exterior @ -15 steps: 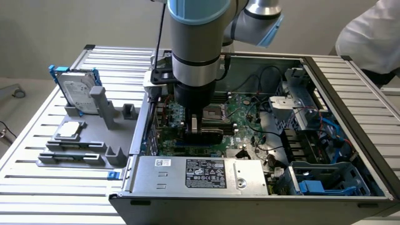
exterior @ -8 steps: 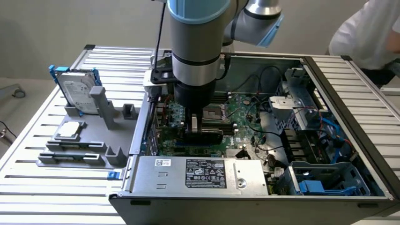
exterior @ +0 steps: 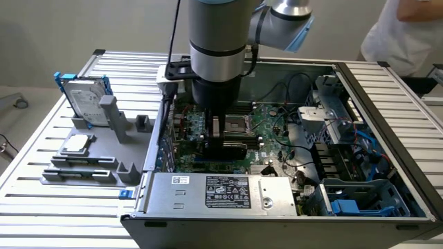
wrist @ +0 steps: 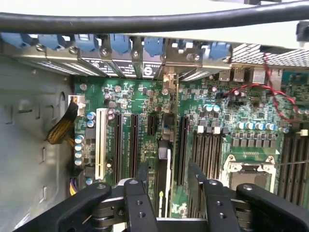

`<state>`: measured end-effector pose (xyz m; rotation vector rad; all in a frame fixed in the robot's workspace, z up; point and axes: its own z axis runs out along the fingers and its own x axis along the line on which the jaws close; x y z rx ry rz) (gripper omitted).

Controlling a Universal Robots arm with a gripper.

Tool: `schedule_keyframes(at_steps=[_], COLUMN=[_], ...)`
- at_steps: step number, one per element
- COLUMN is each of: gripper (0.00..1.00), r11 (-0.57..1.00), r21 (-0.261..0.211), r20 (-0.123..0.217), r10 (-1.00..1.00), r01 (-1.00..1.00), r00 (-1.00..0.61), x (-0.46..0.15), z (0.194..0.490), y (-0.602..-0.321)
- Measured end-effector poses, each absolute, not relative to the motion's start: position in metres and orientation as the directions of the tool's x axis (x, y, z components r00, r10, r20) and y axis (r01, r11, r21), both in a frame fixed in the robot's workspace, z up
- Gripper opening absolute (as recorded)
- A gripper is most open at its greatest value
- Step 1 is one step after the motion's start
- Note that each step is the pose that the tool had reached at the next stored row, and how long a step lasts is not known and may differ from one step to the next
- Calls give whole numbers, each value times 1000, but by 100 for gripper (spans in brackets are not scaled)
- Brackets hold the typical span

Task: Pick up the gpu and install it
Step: 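Insert the gpu into the slot, then press down on the gpu until it lock into place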

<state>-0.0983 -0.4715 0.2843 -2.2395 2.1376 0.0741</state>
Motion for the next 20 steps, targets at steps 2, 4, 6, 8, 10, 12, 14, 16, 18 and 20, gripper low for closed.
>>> schedule_keyframes(at_steps=[2,4,6,8,10,12,14,16,18,20], gripper=[46,46,44,38,31,20,11,11,11,11], r11=[-47,-46,-46,-46,-46,-46,-46,-46,-46,-46], r21=[1,1,1,1,1,1,1,1,1,1], r20=[-66,-66,-66,-66,-66,-66,-66,-66,-66,-66], r10=[-997,-997,-997,-997,-997,-997,-997,-997,-997,-997], r01=[-999,-999,-999,-999,-999,-999,-999,-999,-999,-999], r00=[46,46,46,46,46,46,46,46,46,46], x=[-98,-98,-98,-98,-98,-98,-98,-98,-98,-98], z=[294,301,302,302,302,302,302,302,302,302], y=[-472,-472,-472,-472,-472,-472,-472,-472,-472,-472])
